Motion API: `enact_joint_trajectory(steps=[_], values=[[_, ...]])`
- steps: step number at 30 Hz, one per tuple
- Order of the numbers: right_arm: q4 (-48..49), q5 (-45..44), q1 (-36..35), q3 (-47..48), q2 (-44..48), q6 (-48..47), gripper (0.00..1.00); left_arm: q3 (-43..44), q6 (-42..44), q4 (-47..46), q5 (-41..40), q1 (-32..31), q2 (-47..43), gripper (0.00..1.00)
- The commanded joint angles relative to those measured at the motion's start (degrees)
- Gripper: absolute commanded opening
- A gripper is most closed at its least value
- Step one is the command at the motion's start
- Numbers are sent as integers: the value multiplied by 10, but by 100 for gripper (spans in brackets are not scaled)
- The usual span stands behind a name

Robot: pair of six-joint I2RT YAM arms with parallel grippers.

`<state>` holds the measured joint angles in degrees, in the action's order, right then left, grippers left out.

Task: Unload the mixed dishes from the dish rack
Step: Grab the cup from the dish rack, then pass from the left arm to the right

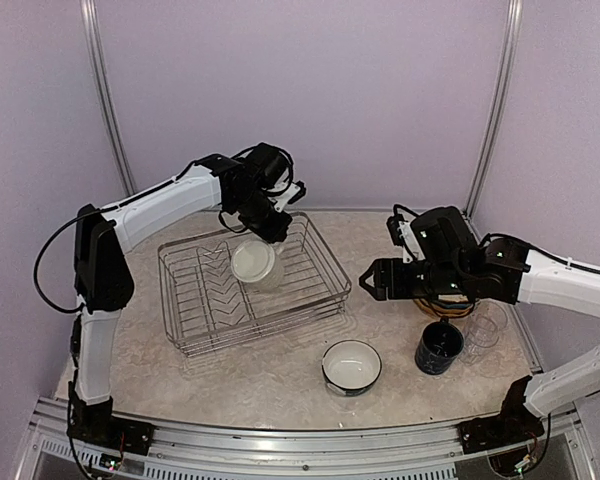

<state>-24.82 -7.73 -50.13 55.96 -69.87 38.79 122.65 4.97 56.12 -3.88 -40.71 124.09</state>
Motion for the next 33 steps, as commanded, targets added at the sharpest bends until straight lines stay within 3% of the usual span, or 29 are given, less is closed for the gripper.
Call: enact_joint_trajectory(steps=[1, 8, 17, 22, 33], values=[[15, 17, 7, 13, -18, -10, 71, -37, -84, -133, 19, 4, -47, 0], [25, 21, 6, -8, -11, 6, 71, -63, -137, -213, 28, -8, -31, 0], [15, 11, 7, -15, 5, 11, 71, -199, -187, -331, 22, -23, -74, 0], [16, 8, 9, -18, 11, 14, 71, -268, -217, -349, 6, -39, -103, 0], [33, 17, 9, -33, 11, 19, 71, -247, -290, -213, -5, -46, -104, 29]])
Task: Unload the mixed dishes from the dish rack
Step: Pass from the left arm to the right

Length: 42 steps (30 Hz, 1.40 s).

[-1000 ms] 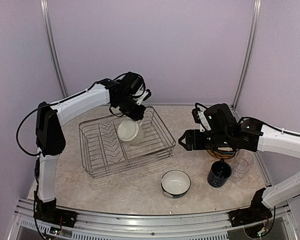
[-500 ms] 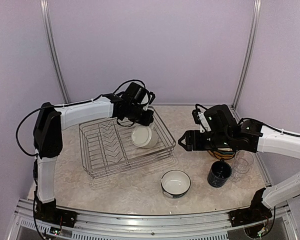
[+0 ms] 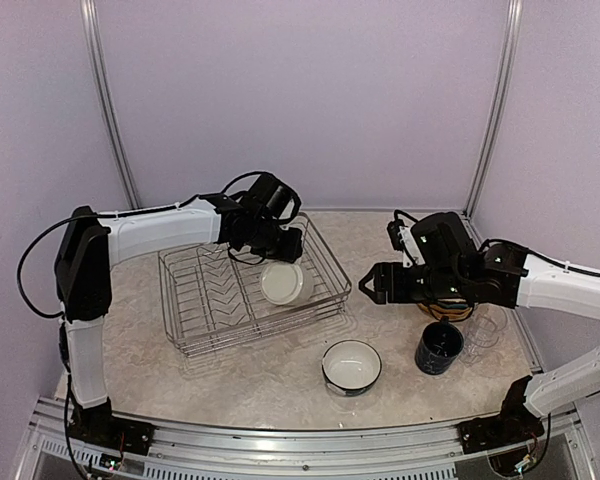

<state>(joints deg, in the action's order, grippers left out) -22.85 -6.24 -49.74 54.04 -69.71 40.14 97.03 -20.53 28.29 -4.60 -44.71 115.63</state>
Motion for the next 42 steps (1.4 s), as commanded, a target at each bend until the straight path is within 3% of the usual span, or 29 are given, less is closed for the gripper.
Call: enact_joint_trajectory(steps=[1, 7, 13, 17, 29, 35, 42], values=[[15, 3, 5, -15, 9, 5, 71, 11, -37, 72, 5, -6, -20, 31], [18, 7, 5, -16, 6, 4, 70, 48, -51, 117, 26, -2, -2, 30], [15, 5, 5, -25, 20, 8, 70, 85, -51, 158, 55, 9, 26, 7], [15, 3, 5, -28, 24, 9, 71, 92, -42, 167, 54, 9, 21, 0], [14, 24, 11, 40, -24, -45, 72, 99, 24, 164, 38, 12, -72, 0], [24, 61, 22, 65, -50, -70, 75, 75, 41, 107, 163, 43, -145, 0], [101, 200, 36, 94, -71, -82, 84, -17, 42, -28, 388, 89, -225, 0]])
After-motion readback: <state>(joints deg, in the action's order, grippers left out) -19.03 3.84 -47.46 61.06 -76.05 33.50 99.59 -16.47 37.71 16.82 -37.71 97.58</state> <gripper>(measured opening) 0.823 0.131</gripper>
